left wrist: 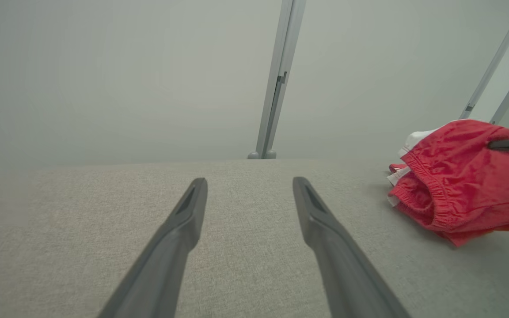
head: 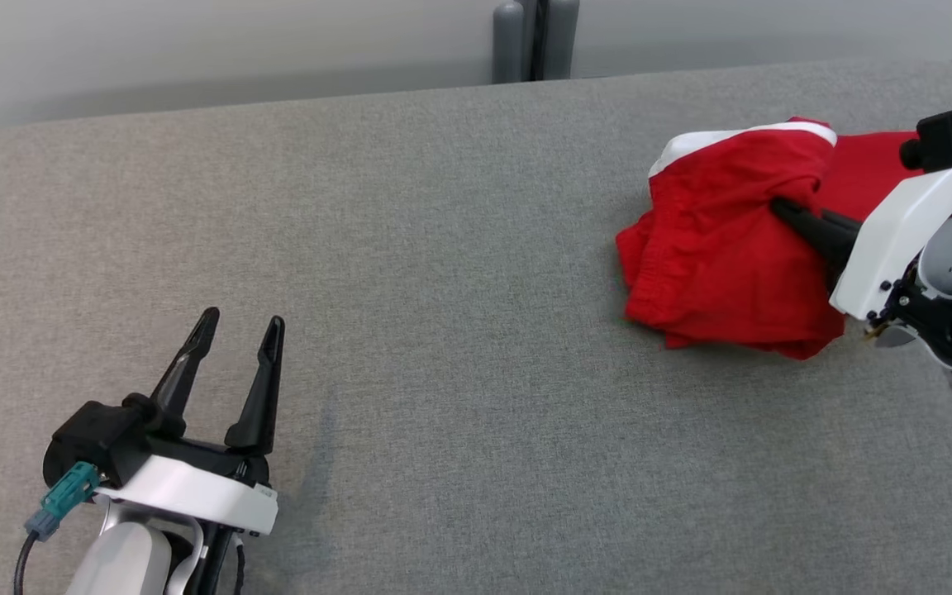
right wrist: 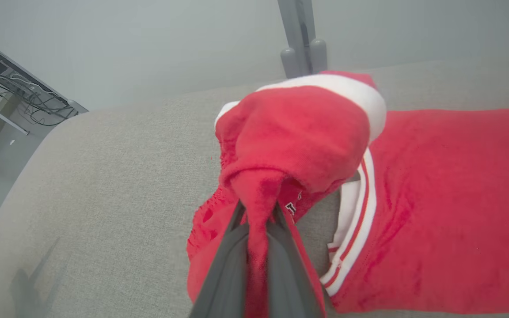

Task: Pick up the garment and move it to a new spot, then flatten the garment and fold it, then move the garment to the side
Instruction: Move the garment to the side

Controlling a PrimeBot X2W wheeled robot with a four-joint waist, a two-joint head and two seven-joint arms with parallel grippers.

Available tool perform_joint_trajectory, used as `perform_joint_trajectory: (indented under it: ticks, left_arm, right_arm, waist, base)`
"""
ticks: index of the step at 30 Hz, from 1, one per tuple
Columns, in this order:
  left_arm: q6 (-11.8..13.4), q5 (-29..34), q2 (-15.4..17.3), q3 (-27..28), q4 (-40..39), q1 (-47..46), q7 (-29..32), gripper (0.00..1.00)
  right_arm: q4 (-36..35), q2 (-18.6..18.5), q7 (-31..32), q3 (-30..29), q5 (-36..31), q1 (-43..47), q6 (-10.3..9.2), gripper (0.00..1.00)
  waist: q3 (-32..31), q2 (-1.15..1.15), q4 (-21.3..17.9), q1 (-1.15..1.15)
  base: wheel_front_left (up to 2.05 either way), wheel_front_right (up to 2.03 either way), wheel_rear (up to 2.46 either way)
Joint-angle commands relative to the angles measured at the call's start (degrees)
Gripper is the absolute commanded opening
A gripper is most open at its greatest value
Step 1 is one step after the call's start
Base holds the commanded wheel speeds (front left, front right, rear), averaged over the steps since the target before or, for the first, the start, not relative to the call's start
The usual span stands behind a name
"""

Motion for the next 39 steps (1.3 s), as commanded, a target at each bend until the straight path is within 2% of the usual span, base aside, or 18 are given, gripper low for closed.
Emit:
perform_joint_trajectory:
  ticks: [1,16,20,25,26,27,28,34,39]
  left_arm:
    - [-0.1,-0.29,0.6,-0.1,-0.33,-1.23,-0.03,1.0]
    - [-0.1,-1.1,2.9,-2.06,-0.25,-4.08,-0.03,1.0]
    - [-0.1,-1.37,2.94,-2.26,0.28,-3.74,-0.03,1.0]
    - [-0.1,-1.62,2.54,-2.36,1.03,-3.02,-0.03,1.0]
    - [-0.1,-1.62,2.48,-2.38,1.09,-2.9,-0.03,1.0]
    - [-0.1,-1.63,2.41,-2.39,1.2,-2.8,-0.03,1.0]
    - [-0.1,-1.62,2.32,-2.45,1.24,-2.77,-0.03,1.0]
    - [-0.1,-1.52,2.19,-2.83,1.47,-2.96,-0.03,1.0]
    - [-0.1,-1.69,2.53,-2.67,1.55,-2.52,-0.03,1.0]
  right_arm:
    - [0.9,-0.86,-0.62,0.69,-0.47,-1.7,0.14,0.0]
    - [6.38,-7.97,-5.94,14.52,-5.31,-14.02,0.08,0.0]
    - [9.46,-8.53,-6.87,18.41,-7.31,-16.14,0.07,0.0]
    - [17.73,-6.73,-8.94,20.09,-11.89,-18.19,0.08,0.0]
    - [19.9,-6.21,-9.8,20.0,-13.28,-18.61,0.07,0.2]
    - [21.94,-5.62,-10.82,19.94,-14.69,-19.03,0.07,0.51]
    - [23.95,-4.85,-12.05,19.61,-15.95,-19.54,0.07,1.0]
    - [36.53,-0.51,-20.28,16.96,-23.24,-22.11,0.08,1.0]
    - [42.86,1.54,-24.31,16.12,-28.0,-24.2,0.08,1.0]
  waist:
    - [1.79,0.0,-1.07,0.0]
    - [5.55,0.0,-3.38,0.0]
    - [4.88,0.0,-3.69,0.0]
    - [2.94,0.0,-4.1,0.0]
    - [2.59,0.0,-4.19,0.0]
    - [2.25,0.0,-4.27,0.0]
    - [2.02,0.0,-4.33,0.0]
    - [1.34,0.0,-4.24,0.0]
    - [1.23,0.0,-4.21,0.0]
  base:
    - [0.0,0.0,0.0]
    - [0.0,0.0,0.0]
    - [0.0,0.0,0.0]
    - [0.0,0.0,0.0]
    - [0.0,0.0,0.0]
    - [0.0,0.0,0.0]
    - [0.0,0.0,0.0]
    - [0.0,0.0,0.0]
    - [0.0,0.0,0.0]
